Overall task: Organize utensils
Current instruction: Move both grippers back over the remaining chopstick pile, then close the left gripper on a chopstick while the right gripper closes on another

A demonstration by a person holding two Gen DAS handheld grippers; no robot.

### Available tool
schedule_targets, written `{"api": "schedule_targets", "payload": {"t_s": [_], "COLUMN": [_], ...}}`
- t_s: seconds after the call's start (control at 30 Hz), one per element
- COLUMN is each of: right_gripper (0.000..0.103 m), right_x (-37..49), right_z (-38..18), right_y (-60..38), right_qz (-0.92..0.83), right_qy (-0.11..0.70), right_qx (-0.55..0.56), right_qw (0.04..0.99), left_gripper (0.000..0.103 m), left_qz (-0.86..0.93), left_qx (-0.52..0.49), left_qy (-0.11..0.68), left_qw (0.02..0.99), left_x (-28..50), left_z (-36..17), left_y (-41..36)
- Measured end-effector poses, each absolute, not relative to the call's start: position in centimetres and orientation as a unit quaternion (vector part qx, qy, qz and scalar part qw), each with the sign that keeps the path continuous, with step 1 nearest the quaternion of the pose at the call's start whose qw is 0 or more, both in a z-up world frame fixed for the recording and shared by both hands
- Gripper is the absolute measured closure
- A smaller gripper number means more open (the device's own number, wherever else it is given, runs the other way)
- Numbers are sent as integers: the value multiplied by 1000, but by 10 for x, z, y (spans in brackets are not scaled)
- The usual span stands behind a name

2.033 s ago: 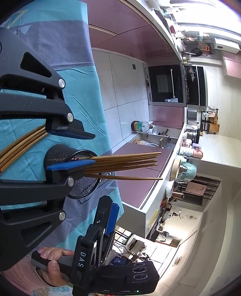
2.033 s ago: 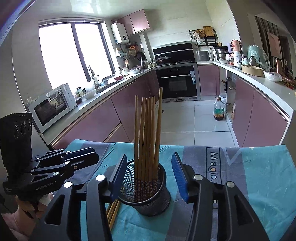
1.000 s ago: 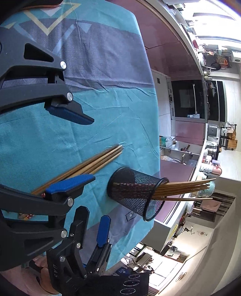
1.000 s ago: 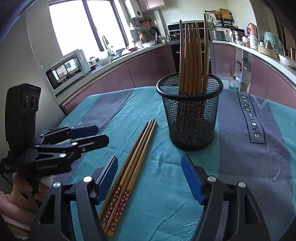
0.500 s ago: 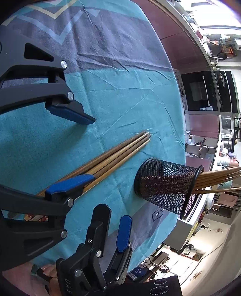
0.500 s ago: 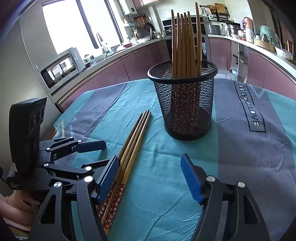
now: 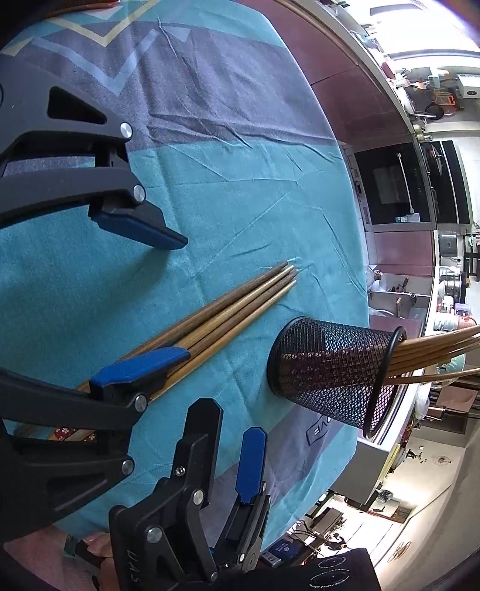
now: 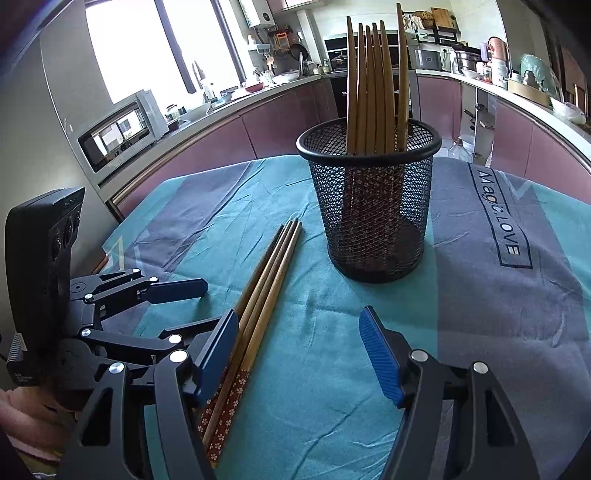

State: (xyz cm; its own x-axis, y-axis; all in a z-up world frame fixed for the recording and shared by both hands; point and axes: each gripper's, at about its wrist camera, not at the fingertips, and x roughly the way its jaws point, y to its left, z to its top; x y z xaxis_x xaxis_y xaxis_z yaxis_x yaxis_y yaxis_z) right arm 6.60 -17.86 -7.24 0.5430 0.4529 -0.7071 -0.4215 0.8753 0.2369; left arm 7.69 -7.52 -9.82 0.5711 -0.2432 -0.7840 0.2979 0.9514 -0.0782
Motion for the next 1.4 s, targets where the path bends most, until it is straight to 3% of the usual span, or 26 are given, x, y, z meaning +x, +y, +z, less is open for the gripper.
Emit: {"api": "schedule_targets", "payload": {"t_s": [0.3,0.53,0.93,1.4], "right_gripper": [41,66,81,82], "right_x": [66,72,73,88], "right_z": [-73,-77,-86,-88], "right_y": [-173,-158,-138,-135], "right_qz": [255,258,235,228], "right_qy": [411,421,429,437], "right_qx": [12,-13,-73,-68], "right_qw": [875,870,869,868], "left_gripper": [56,63,67,70], "left_qz": [-144,-147,-155,-157], "left_qx": [62,46,10,2], "left_qy": [436,437,443,447], "left_qw": [886,886,883,881], "left_x": [76,75,76,96], "left_z": [-97,-95,-99,-102], "left_y": [-78,-67,-55,-59]}}
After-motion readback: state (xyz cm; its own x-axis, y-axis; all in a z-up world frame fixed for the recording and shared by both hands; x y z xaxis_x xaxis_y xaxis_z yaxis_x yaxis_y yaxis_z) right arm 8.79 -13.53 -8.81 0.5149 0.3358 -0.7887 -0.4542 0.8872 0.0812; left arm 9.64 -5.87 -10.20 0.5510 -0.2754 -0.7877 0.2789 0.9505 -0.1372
